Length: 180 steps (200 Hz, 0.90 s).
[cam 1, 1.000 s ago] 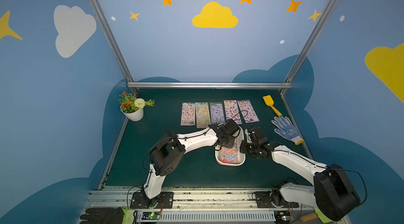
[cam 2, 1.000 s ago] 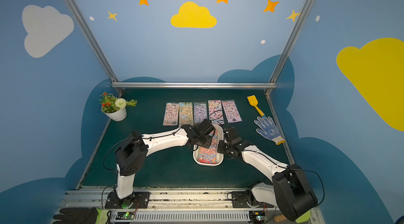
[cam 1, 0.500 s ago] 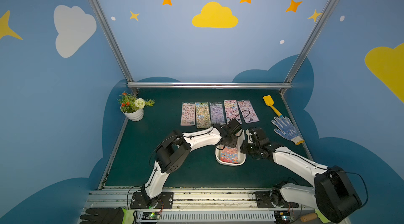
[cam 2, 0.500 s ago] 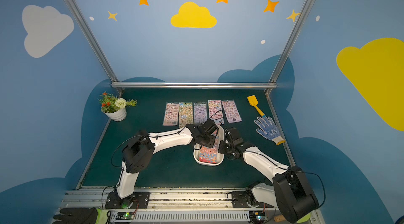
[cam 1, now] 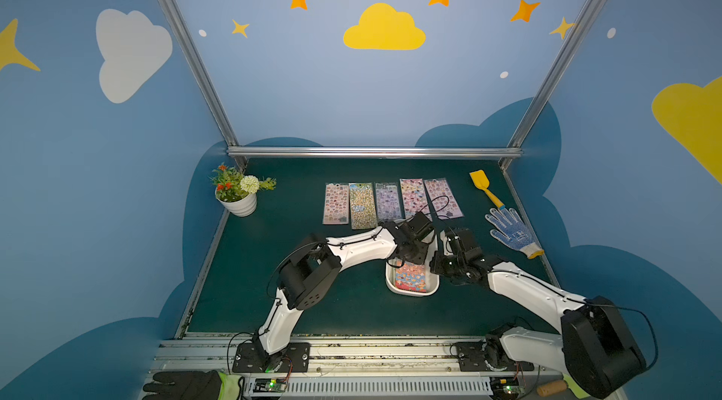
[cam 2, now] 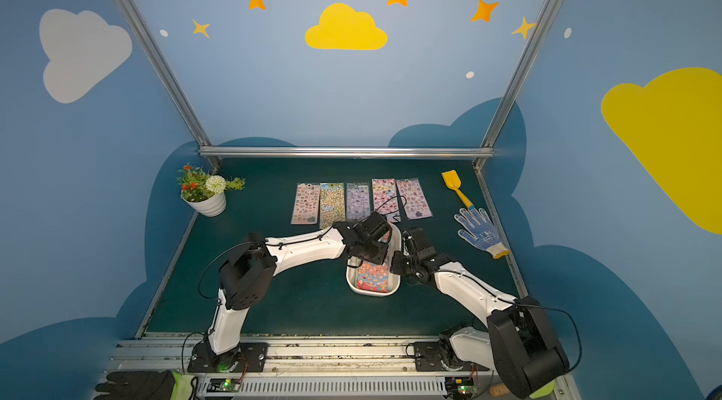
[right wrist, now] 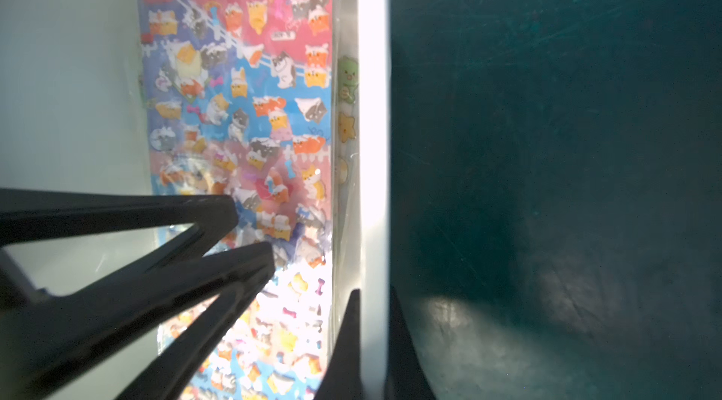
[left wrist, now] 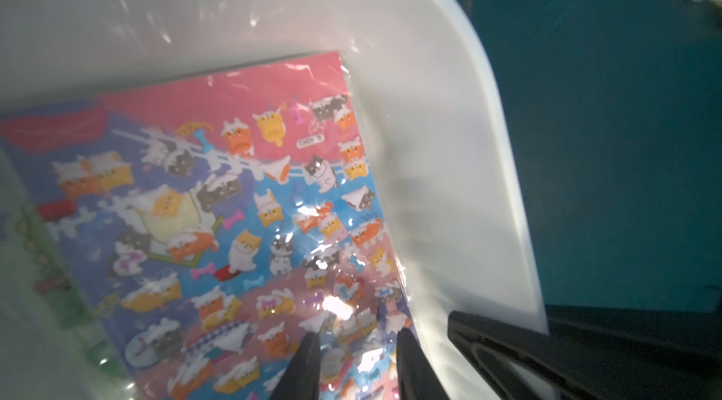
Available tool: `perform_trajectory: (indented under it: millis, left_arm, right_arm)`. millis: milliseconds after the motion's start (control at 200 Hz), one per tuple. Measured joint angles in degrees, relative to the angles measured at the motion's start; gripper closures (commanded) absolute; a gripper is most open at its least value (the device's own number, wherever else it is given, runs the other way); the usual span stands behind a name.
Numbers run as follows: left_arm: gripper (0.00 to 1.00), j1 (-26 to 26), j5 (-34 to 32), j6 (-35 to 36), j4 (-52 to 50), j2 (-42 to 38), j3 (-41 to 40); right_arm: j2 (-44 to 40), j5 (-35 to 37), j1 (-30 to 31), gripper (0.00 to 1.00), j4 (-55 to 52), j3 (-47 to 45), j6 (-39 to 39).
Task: Take the stickers out of the storage box
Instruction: Pick up the sticker from the storage box.
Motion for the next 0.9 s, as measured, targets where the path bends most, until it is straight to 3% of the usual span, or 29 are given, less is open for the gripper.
perform_trajectory:
  millis: [240,501,901]
  left_arm:
    - [0.64,-0.1,-3.0,0.0,-2.6,-3.9,0.9]
    - [0.43,-0.1,-7.5,-0.2,-5.3,-4.2,1.4]
    - [0.34,0.1,-12.2,-0.5,-8.1,-2.2,2.8]
  right_arm:
    - [0.0,0.0,0.0,1.00,0.0,0.0,-0.2]
    - [0.0,-0.1,0.0,1.00,0.0,0.0,-0.4]
    - [-0.4,-0.1,0.0,1.00,0.2,-0.3,-0.5]
